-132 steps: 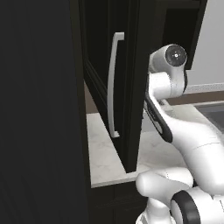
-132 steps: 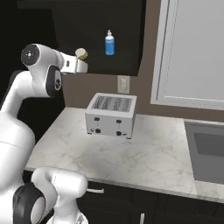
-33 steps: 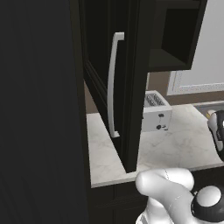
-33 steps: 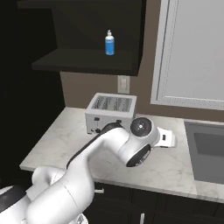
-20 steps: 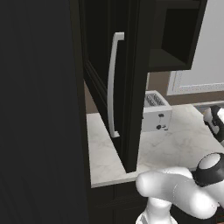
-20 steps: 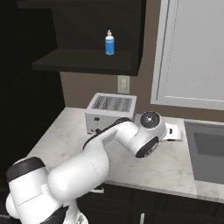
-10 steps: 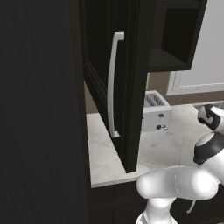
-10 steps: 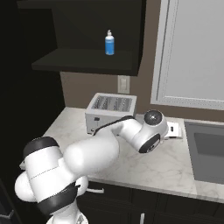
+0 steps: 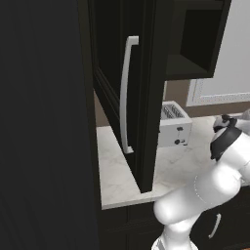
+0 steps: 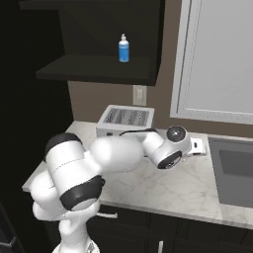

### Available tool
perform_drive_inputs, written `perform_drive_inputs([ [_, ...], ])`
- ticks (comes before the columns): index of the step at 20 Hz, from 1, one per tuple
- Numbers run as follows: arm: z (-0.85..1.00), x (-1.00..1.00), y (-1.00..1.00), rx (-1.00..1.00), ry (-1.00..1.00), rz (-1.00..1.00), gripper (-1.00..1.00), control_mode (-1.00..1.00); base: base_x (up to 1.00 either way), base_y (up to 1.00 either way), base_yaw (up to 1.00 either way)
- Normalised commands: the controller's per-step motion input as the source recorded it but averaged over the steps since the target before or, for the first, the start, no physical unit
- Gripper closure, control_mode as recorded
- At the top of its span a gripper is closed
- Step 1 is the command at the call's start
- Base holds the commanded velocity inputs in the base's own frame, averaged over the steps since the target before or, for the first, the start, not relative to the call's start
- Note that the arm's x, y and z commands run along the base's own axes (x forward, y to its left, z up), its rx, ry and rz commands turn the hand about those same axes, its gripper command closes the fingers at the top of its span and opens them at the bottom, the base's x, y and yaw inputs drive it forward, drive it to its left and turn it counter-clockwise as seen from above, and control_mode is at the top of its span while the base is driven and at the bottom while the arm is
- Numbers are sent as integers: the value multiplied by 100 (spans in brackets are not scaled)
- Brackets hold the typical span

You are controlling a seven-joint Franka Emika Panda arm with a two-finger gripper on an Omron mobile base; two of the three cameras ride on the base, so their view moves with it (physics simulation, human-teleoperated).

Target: Locate and retrieve the dish brush and soap dispenser from the cabinet. Place them next to the sink.

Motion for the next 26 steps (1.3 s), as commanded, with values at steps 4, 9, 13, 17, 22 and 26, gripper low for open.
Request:
perform_drive_inputs([
  [4,-19,40,-24,0,2,5,100,-100,0,0,0],
  [9,-18,23,-21,0,10,1,100,-100,0,0,0],
  [13,-20,23,-18,0,6,3,100,-100,0,0,0],
  [17,-15,21,-14,0,1,4,100,-100,0,0,0],
  [22,-13,16,-12,0,0,6,100,-100,0,0,0],
  [26,-9,11,-8,0,0,5,100,-100,0,0,0],
])
